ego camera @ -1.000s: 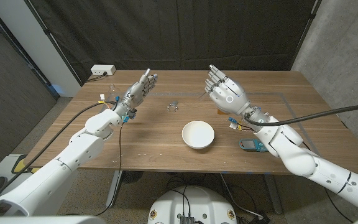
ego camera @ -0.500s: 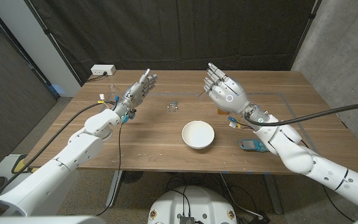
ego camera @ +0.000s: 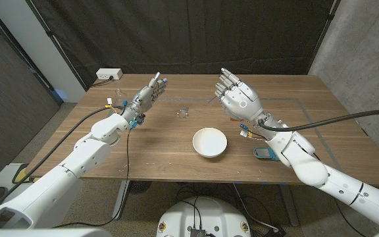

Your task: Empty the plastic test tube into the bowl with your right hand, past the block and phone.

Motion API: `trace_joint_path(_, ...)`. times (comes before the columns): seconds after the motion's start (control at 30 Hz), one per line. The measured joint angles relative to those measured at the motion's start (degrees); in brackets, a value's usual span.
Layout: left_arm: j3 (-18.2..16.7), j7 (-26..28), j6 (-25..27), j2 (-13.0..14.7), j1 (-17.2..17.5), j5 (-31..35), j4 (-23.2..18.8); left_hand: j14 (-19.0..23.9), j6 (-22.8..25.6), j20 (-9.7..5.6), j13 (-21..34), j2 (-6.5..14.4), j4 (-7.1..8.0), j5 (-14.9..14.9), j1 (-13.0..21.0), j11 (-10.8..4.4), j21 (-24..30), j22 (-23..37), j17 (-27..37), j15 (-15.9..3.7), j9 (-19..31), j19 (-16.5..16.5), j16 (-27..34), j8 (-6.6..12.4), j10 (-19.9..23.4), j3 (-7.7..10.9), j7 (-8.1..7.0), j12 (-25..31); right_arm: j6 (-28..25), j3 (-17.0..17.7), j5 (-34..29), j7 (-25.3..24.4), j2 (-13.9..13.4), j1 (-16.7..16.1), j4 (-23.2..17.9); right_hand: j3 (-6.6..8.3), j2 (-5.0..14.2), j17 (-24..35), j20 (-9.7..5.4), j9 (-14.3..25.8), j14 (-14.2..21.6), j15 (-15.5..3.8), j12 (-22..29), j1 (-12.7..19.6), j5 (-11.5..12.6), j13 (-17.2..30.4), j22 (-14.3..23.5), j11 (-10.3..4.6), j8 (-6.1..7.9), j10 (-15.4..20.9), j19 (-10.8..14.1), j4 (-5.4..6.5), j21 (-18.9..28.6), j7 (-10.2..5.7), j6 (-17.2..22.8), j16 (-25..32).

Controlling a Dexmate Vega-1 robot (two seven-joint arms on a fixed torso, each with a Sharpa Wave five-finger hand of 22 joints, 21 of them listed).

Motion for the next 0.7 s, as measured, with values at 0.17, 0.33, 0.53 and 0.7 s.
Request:
trace_joint_path(0.17,0.08,-0.2,0.13,-0.22,-0.48,-0.23,0.6,0.0,0.0,0.28,0.0,0.0,0.0,0.0,0.0,0.0,0.0,0.08,0.0,0.0,0.0,-0.28,0.0,0.0,0.0,0.0,0.0,0.0,-0.07,0.09,2.86,-0.06,0.79,-0.63,-0.48,1.15,-0.21,0.0,0.19,-0.13,0.0,0.0,0.0,-0.21,-0.25,-0.01,0.0,0.0,0.0,-0.61,0.23,1.0,0.0,0.0,-0.01,0.0)
trace_joint_path(0.33,0.17,-0.59,0.2,-0.43,-0.89,-0.42,1.3,0.0,0.0,0.31,0.0,0.0,0.21,0.0,0.0,0.0,0.0,0.31,0.0,0.0,0.0,-0.31,0.0,0.0,0.0,-0.21,0.0,0.0,0.04,0.2,5.44,0.24,1.47,-1.15,-1.2,1.15,-0.21,-0.01,0.09,-0.27,0.0,0.0,0.0,-0.21,-0.41,-0.01,0.0,0.0,0.0,-0.61,0.75,1.0,0.45,-0.31,-0.31,0.0)
trace_joint_path(0.53,0.44,-1.32,0.22,-0.88,-1.62,-0.73,2.53,0.0,0.0,0.31,0.0,0.0,0.25,0.0,0.0,0.0,0.0,0.32,0.0,0.0,0.0,-0.31,0.0,0.0,0.0,-0.24,0.0,0.0,0.84,0.73,10.06,1.6,2.13,-1.95,-2.64,1.31,-0.21,-0.16,-0.01,-0.26,0.21,-0.2,0.0,-0.21,-0.63,-0.01,0.01,0.0,0.0,-0.61,2.27,0.85,0.88,-0.31,-0.31,0.0)
trace_joint_path(0.7,0.69,-2.01,0.17,-1.37,-2.26,-0.85,3.66,0.0,0.0,0.31,0.0,0.0,0.25,0.0,0.0,0.0,0.0,0.31,0.0,0.0,0.0,-0.31,0.0,0.0,0.0,-0.24,0.0,0.0,1.75,1.96,14.46,2.3,2.67,-2.92,-4.3,1.39,-0.21,-0.16,-0.05,-0.25,0.43,0.0,0.0,-0.21,-0.85,-0.01,0.02,0.2,0.0,-0.4,2.74,0.78,1.23,-0.31,-0.31,0.22)
